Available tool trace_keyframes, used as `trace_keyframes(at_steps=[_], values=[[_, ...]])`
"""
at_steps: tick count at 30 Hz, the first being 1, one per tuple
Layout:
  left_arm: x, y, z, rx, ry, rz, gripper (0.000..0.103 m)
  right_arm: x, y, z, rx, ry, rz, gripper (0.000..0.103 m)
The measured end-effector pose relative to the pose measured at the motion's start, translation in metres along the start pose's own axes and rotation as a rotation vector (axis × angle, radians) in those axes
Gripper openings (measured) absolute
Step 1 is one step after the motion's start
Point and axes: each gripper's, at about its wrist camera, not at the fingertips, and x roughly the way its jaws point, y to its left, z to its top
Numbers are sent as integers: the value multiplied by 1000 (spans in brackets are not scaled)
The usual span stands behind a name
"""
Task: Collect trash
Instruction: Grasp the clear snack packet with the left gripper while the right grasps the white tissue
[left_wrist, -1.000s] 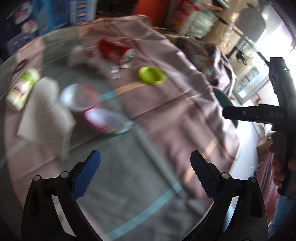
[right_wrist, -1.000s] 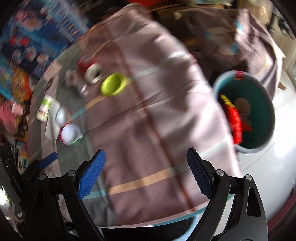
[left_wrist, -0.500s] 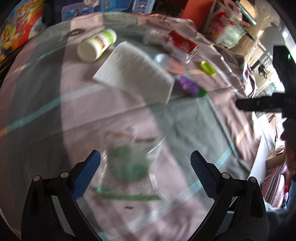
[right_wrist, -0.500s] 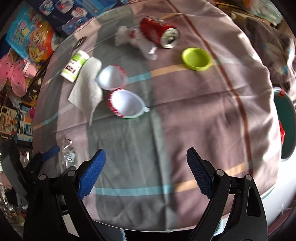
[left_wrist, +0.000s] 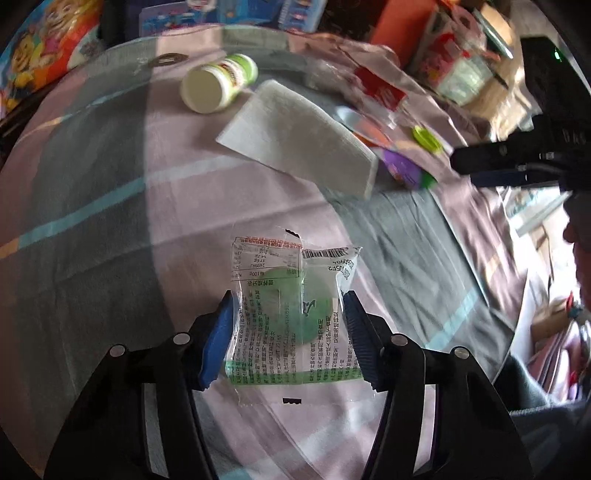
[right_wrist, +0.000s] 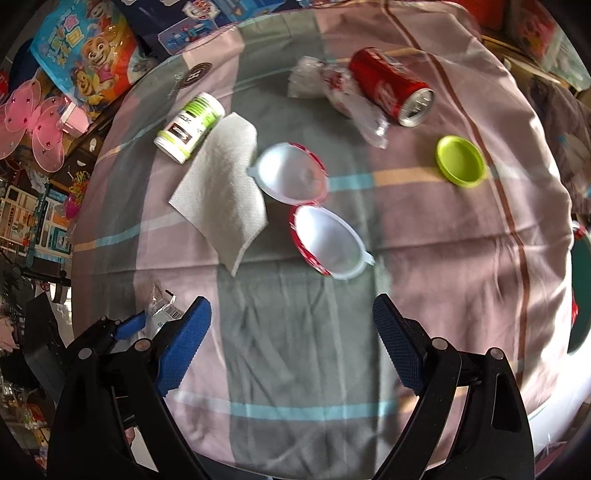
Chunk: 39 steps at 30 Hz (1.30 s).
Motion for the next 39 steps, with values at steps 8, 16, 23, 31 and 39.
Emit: trace_keyframes(at_steps=[8,16,23,31,39], values=[[-5,37,25,-92,-49,-4,59,29,36,36,-39,30,79,85],[-6,66,42,-156,-63,12,59,72,54,62,-54,84,94,76],[4,74,50,-186,-49,4,60,94,60,76,-88,69,41,70],[14,70,55,-193,-43,3,60,99,79,69,-288,-29,-158,30],[15,64,61,-189,-49,5,60,74,62,77,-265,-23,-27,8]])
